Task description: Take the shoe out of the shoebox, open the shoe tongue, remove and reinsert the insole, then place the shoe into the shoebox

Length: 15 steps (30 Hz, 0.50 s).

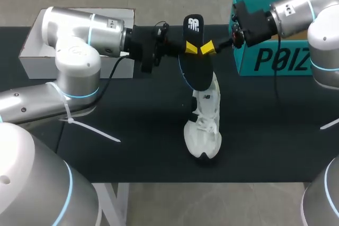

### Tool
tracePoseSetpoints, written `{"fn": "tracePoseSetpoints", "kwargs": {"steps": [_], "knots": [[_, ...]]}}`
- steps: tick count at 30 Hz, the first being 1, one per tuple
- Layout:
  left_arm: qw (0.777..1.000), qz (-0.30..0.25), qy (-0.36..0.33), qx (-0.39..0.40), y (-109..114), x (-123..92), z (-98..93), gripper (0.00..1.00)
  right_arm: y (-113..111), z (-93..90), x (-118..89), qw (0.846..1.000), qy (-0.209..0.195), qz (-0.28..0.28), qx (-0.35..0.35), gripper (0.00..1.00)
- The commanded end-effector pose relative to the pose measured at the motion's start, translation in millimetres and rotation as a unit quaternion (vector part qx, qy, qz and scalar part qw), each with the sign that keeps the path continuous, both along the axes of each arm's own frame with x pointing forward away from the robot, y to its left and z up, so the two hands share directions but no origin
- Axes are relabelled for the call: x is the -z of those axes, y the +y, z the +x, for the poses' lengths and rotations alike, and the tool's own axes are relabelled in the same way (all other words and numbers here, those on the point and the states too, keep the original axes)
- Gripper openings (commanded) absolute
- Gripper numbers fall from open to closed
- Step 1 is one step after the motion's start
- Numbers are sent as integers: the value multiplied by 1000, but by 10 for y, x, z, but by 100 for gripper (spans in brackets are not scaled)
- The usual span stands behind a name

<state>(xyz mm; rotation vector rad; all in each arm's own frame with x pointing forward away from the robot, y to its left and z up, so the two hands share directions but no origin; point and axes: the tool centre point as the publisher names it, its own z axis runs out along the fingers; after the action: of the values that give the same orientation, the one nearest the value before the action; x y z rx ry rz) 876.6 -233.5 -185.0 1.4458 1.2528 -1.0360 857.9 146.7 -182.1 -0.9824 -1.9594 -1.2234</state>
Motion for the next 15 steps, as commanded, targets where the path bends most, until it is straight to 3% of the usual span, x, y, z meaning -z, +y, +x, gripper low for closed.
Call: {"fn": "tracePoseSetpoints", "kwargs": {"steps": [1,3,4,5,8,11,15], "knots": [[1000,2,-1,0,-14,4,7,0,23,1,-12,1000,-1,-1,1,0],[1000,2,-1,0,-14,4,7,1,20,1,-16,1000,-2,-1,2,0],[1000,2,-1,0,-14,4,7,77,16,0,-19,1000,-2,-1,3,0],[1000,2,-1,0,-14,4,7,100,11,0,-19,1000,-2,-1,4,0],[1000,2,-1,0,-14,4,7,100,-9,-2,-15,1000,-3,-2,8,0],[1000,25,4,2,29,-137,13,100,-24,-5,-5,1000,-2,-4,10,0],[998,12,56,-1,137,-292,-19,100,-42,-16,-11,1000,-5,-8,17,0]]}}
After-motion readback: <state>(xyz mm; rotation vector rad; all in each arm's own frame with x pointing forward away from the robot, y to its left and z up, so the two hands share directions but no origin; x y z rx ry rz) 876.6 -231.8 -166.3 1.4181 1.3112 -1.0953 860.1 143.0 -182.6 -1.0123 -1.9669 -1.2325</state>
